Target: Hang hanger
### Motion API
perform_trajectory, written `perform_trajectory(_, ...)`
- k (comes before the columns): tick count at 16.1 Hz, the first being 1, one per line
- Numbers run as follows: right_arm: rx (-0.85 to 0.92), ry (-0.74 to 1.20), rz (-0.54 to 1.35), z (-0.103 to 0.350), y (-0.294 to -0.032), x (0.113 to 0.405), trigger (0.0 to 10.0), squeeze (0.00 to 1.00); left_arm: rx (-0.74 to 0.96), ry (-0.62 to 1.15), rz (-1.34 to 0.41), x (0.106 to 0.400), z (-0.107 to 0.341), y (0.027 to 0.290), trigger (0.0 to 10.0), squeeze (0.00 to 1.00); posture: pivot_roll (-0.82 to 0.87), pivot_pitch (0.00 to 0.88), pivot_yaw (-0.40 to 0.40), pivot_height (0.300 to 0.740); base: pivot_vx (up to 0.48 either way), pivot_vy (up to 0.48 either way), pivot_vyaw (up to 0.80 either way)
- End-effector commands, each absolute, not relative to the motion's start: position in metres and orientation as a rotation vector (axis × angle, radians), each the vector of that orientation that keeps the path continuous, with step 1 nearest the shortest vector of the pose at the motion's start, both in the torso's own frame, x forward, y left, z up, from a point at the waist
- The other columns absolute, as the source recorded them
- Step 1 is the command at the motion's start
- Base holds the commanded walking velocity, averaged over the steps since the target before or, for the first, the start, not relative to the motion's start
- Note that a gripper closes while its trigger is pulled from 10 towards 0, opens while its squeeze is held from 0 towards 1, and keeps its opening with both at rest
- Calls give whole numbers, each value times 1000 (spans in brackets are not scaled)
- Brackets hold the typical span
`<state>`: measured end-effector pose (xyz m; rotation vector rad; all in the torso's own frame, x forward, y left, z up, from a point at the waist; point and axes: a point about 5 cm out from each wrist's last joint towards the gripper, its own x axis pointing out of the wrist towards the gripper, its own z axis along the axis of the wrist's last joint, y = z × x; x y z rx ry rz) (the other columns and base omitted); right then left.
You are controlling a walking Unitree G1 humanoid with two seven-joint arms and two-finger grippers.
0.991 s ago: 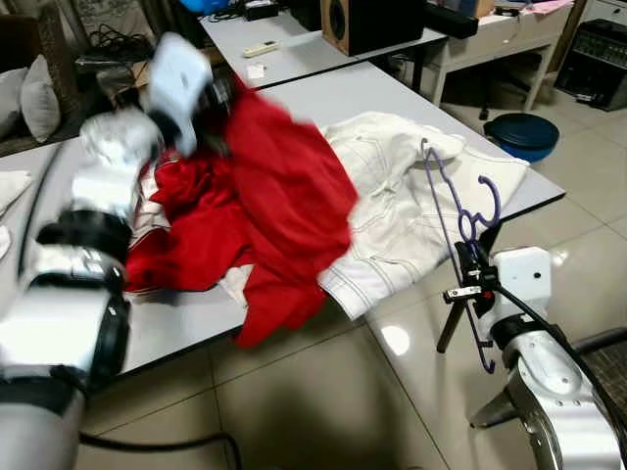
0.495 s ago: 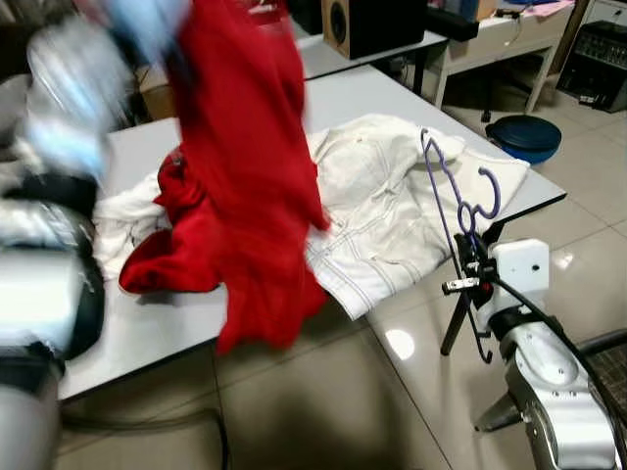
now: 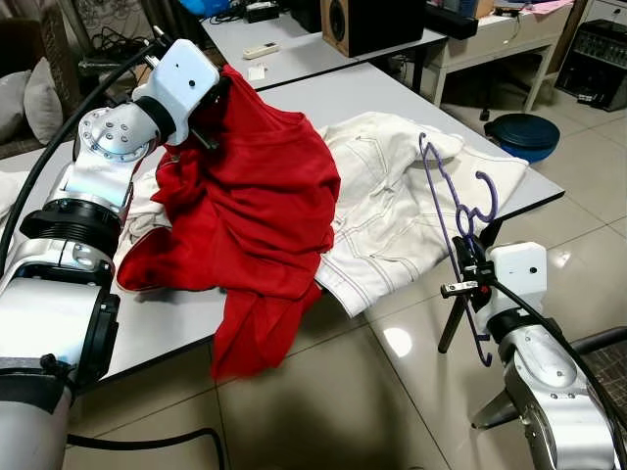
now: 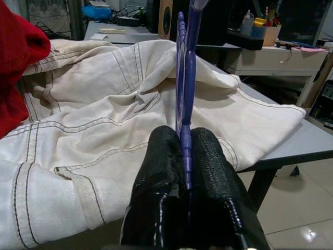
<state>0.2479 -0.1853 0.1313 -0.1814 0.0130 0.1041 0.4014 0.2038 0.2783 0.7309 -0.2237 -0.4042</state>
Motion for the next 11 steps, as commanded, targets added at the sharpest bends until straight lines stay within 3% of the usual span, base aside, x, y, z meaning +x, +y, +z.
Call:
perform_trajectory(1, -179, -6, 111, 134, -183, 248, 10000, 0, 736, -233, -394, 401, 285, 207, 0, 0, -139, 0, 148, 740, 0, 0, 0)
perform_trajectory(8, -179, -6, 111, 134, -183, 248, 10000, 0, 736, -233, -394, 401, 285, 207, 0, 0, -139, 0, 148, 740, 0, 0, 0)
perform_trajectory(11, -162, 25, 144, 125, -176, 243, 10000, 0, 541, -130, -484, 375, 216, 207, 0, 0, -93, 0, 126, 740, 0, 0, 0)
